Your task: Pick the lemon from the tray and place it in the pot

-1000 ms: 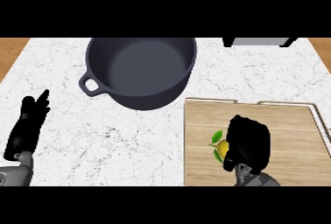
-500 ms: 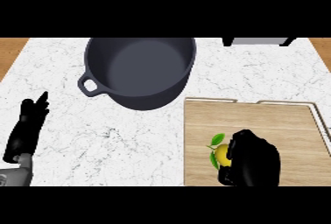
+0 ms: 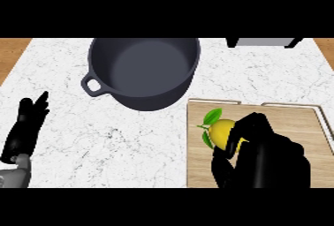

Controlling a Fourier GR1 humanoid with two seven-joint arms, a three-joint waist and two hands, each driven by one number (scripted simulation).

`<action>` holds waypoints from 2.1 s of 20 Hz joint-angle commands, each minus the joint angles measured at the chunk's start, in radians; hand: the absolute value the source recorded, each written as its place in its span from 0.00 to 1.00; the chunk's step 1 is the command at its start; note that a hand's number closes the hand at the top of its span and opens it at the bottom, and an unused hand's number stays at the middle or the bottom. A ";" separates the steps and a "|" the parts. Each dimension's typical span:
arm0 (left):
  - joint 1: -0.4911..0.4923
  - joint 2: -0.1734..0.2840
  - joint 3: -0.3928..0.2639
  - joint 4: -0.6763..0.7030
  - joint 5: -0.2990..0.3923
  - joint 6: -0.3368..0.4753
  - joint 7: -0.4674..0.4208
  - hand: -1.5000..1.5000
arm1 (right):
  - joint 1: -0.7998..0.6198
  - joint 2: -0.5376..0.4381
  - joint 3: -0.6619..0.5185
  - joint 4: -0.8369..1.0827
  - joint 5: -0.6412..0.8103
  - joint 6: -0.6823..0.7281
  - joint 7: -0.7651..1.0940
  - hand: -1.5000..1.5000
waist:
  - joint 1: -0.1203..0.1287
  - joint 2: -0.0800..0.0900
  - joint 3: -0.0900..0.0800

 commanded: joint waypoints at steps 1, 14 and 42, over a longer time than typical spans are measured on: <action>-0.039 -0.002 0.009 0.046 -0.005 0.001 -0.018 0.50 | -0.271 0.009 -0.001 -0.022 0.021 0.101 0.158 1.00 | 0.003 0.004 -0.002; -0.058 -0.013 -0.010 0.064 -0.025 -0.017 -0.027 0.50 | -0.770 0.009 -0.251 0.382 -0.331 0.088 0.215 1.00 | 0.046 0.008 -0.002; -0.130 -0.029 -0.026 0.041 -0.042 -0.032 0.001 0.50 | -0.994 0.009 -0.462 1.313 -0.822 -0.741 -0.026 0.00 | 0.094 0.029 0.000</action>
